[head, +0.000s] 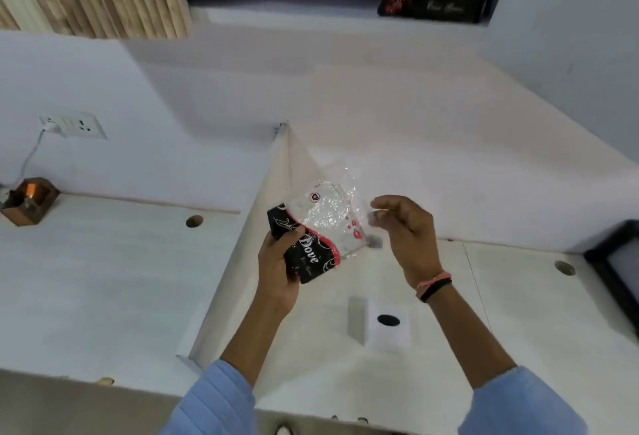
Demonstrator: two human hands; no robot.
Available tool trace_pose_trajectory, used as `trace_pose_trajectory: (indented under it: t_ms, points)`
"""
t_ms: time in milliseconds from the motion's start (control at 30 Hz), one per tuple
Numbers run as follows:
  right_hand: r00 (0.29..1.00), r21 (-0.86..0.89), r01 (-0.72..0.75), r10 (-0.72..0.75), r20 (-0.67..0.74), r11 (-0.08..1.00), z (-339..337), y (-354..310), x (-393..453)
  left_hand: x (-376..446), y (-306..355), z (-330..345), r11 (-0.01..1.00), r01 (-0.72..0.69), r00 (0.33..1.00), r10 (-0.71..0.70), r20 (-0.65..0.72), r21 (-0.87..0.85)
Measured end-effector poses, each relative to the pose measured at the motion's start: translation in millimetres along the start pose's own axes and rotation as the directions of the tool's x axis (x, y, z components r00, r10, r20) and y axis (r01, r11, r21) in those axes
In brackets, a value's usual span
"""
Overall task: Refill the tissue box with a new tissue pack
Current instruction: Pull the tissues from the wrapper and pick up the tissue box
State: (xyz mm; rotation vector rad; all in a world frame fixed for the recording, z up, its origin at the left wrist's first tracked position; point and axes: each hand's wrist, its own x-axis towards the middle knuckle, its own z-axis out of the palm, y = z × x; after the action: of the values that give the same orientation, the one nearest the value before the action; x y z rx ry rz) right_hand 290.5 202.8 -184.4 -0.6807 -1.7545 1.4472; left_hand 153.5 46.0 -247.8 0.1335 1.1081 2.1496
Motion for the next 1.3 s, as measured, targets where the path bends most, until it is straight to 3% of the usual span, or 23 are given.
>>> trace_pose_trajectory:
  t_ms: [133, 333, 500, 733, 833, 1000, 1133, 1300]
  points:
    - [0.956, 0.052, -0.244, 0.231, 0.180, 0.968, 6, 34, -3, 10, -17, -23, 0.987, 0.116, 0.993, -0.113, -0.036, 0.107]
    - [0.782, 0.078, -0.571, 0.512, 0.355, 0.818, 17, 70, -14, 23, -42, -57, 0.948, 0.250, 0.968, -0.245, -0.047, 0.198]
    - [0.690, 0.126, -0.683, 0.580, 0.433, 0.719, 20, 119, -30, 25, -72, -73, 0.897, 0.350, 0.934, -0.357, -0.024, 0.272]
    - [0.523, 0.209, -0.849, 0.715, 0.465, 0.485, 22, 176, -49, 30, -98, -86, 0.785, 0.484, 0.868, -0.488, -0.095, 0.385]
    - [0.510, 0.160, -0.856, 0.751, 0.420, 0.492, 17, 186, -48, 40, -104, -96, 0.761, 0.511, 0.859, -0.472, -0.198, 0.400]
    - [0.573, 0.253, -0.811, 0.803, 0.166, 0.527, -17, 212, -48, 55, -121, -116, 0.736, 0.506, 0.857, -0.372, -0.355, 0.450]
    - [0.559, 0.327, -0.775, 0.828, -0.042, 0.540, -45, 227, -46, 70, -144, -141, 0.693, 0.527, 0.836, -0.318, -0.446, 0.493]
    - [0.547, 0.358, -0.771, 0.836, -0.055, 0.528, -53, 235, -50, 93, -180, -168, 0.579, 0.572, 0.816, -0.328, -0.476, 0.581]
